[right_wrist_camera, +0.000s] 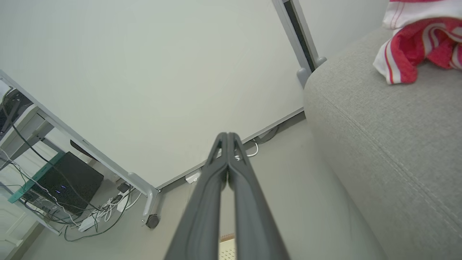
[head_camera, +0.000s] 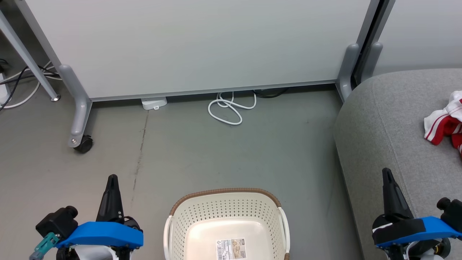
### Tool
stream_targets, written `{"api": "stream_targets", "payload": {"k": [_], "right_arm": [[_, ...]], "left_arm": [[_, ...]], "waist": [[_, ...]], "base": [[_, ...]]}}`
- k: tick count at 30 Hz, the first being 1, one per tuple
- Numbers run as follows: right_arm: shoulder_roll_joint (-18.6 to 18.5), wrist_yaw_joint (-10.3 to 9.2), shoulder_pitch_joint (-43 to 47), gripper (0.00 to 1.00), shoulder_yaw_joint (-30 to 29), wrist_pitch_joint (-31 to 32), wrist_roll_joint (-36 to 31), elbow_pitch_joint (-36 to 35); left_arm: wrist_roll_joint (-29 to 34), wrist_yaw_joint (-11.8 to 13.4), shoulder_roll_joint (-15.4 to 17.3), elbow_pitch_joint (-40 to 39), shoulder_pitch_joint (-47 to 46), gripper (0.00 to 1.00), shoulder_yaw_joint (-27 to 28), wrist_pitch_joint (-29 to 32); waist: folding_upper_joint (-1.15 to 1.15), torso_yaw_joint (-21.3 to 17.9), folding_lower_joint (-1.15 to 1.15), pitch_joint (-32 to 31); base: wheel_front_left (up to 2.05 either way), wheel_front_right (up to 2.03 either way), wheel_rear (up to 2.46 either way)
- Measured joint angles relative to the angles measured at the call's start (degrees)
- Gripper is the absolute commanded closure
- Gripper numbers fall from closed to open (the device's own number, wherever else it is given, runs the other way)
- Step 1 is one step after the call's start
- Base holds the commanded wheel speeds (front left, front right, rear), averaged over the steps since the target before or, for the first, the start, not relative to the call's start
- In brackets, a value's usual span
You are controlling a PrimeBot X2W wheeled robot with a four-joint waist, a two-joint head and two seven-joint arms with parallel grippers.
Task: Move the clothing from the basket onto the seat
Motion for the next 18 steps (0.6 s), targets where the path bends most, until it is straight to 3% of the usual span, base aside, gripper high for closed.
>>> {"api": "stream_targets", "payload": {"k": [18], "right_arm": [[0.00, 0.00, -0.29, 1.00, -0.33, 3.61, 14.99, 0.04]], "left_arm": [[-14.94, -0.54, -0.03, -0.45, -0.52, 1.00, 1.62, 3.67]], "waist": [[0.00, -0.51, 0.00, -0.63]], "base": [[0.00, 0.00, 0.00]]}}
